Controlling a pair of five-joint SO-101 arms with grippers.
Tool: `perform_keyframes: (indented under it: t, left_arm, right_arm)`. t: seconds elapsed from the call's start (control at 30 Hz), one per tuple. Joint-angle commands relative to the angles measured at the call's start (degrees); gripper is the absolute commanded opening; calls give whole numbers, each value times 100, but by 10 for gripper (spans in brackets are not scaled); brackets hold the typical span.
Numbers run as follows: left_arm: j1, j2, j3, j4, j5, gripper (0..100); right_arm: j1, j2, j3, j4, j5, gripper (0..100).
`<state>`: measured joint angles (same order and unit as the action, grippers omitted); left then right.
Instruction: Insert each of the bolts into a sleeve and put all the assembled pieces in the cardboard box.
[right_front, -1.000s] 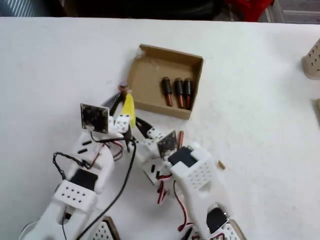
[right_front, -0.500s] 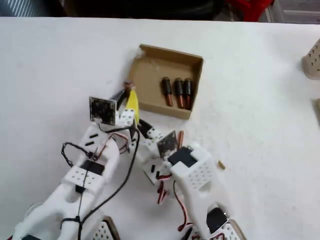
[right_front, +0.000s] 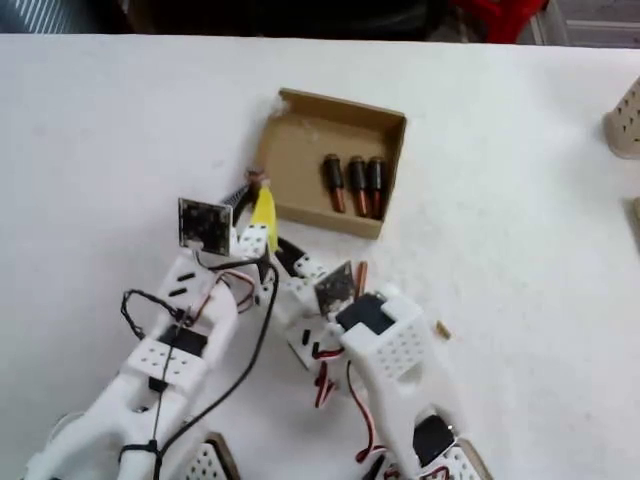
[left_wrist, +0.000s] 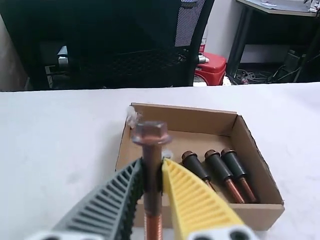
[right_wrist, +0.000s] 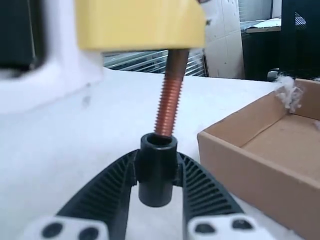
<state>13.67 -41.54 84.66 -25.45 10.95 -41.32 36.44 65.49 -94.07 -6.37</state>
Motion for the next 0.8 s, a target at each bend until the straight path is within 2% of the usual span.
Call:
perform_keyframes:
  t: [0.0, 0.27, 0.43, 0.57, 0.77]
  left_arm:
    - [31, -233, -35, 176, -9, 22]
    - [-110, -224, 79, 607, -9, 22]
    - [215, -224, 237, 642, -35, 22]
    - [224, -224, 255, 668, -35, 22]
    - [233, -224, 255, 1125, -35, 22]
  right_arm:
    - [57, -66, 9, -145, -9, 15]
    - [163, -75, 9, -180, 281, 15]
    - [215, -75, -26, -180, 281, 15]
    - [286, -303, 0, -145, 273, 15]
    - [462, -435, 0, -136, 273, 15]
